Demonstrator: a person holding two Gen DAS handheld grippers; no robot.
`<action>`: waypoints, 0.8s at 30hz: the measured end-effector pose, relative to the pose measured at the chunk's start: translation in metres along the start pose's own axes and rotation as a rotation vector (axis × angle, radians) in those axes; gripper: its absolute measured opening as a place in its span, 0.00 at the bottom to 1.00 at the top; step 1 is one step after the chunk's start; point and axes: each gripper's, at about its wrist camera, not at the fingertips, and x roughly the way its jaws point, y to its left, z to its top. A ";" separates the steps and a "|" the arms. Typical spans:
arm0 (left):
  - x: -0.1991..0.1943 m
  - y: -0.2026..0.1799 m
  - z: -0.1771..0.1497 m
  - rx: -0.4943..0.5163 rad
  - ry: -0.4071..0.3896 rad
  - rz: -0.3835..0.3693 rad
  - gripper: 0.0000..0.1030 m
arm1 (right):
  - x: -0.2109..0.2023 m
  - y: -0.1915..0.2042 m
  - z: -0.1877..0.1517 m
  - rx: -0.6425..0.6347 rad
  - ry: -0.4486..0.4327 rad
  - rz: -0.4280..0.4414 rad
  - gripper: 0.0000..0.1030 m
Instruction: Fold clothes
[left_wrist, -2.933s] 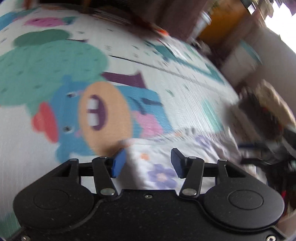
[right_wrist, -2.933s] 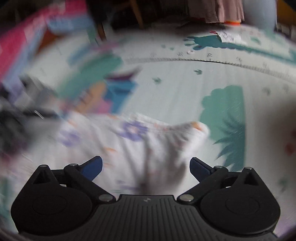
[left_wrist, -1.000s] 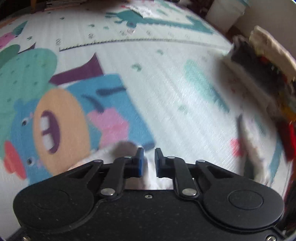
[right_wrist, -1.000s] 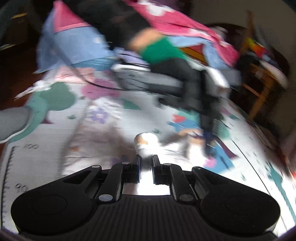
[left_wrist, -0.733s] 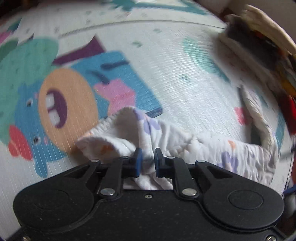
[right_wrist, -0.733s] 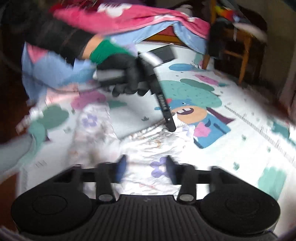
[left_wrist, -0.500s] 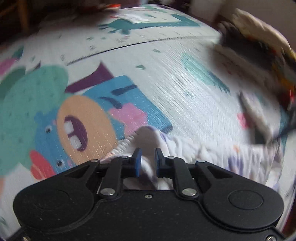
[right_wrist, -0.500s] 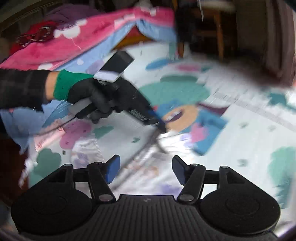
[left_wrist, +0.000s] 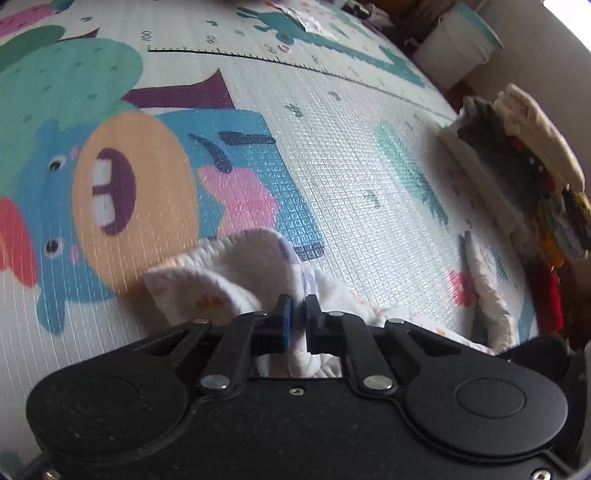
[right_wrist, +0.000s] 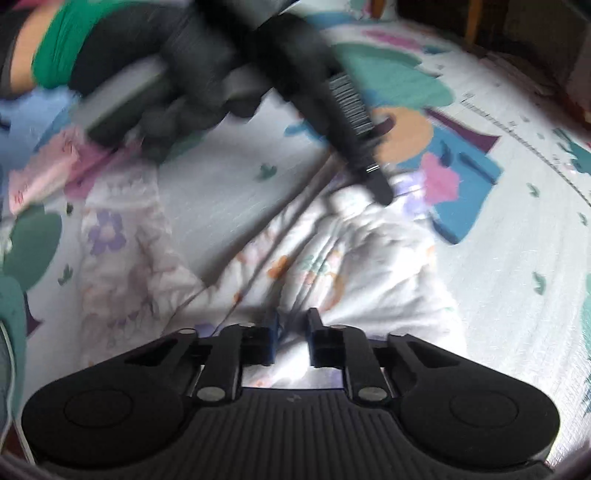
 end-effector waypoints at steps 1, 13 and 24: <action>-0.003 0.002 -0.003 -0.021 -0.009 -0.011 0.06 | -0.008 -0.006 0.000 0.044 -0.024 0.017 0.14; -0.016 0.021 -0.035 -0.325 -0.109 -0.191 0.06 | -0.047 -0.046 0.016 0.245 -0.110 0.025 0.13; -0.030 0.047 -0.053 -0.469 -0.147 -0.297 0.41 | -0.016 -0.022 0.022 0.065 -0.083 -0.024 0.60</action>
